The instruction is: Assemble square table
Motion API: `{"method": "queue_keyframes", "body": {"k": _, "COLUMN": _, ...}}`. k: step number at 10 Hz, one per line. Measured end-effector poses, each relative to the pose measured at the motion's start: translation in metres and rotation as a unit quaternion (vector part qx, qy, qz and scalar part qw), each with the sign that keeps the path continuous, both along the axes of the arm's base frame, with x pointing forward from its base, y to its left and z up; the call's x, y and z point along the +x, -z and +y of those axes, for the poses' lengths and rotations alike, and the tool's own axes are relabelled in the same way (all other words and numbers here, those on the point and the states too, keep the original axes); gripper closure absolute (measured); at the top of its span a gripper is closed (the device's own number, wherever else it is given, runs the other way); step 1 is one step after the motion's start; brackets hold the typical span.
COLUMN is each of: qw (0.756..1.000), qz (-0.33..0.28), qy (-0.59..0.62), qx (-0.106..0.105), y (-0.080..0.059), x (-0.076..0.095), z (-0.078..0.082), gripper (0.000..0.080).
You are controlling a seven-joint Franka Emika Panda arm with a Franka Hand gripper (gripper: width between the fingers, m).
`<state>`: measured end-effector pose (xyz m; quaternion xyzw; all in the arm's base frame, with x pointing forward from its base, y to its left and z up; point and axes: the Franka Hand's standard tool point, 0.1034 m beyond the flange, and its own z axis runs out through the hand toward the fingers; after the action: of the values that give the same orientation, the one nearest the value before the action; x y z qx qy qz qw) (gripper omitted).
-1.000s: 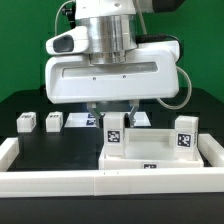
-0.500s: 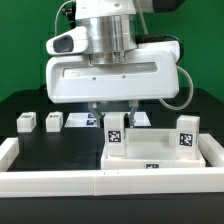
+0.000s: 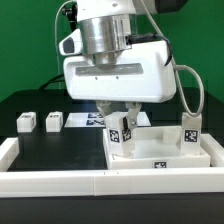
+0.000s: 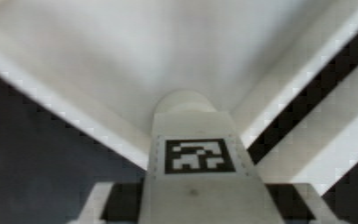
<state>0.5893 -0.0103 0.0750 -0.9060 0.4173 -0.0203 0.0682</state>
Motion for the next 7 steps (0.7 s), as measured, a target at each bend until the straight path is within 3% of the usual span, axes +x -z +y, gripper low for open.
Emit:
{"method": "queue_keyframes", "body": {"k": 4, "qw": 0.982, "qz": 0.020, "qy": 0.188, "qx": 0.030, "y": 0.001, "x": 0.000, "z": 0.013, "gripper": 0.0509}}
{"method": "queue_keyframes", "body": {"k": 7, "qw": 0.986, "qz": 0.020, "qy": 0.165, "qx": 0.027, "y": 0.001, "x": 0.000, "z": 0.014, "gripper": 0.0504}}
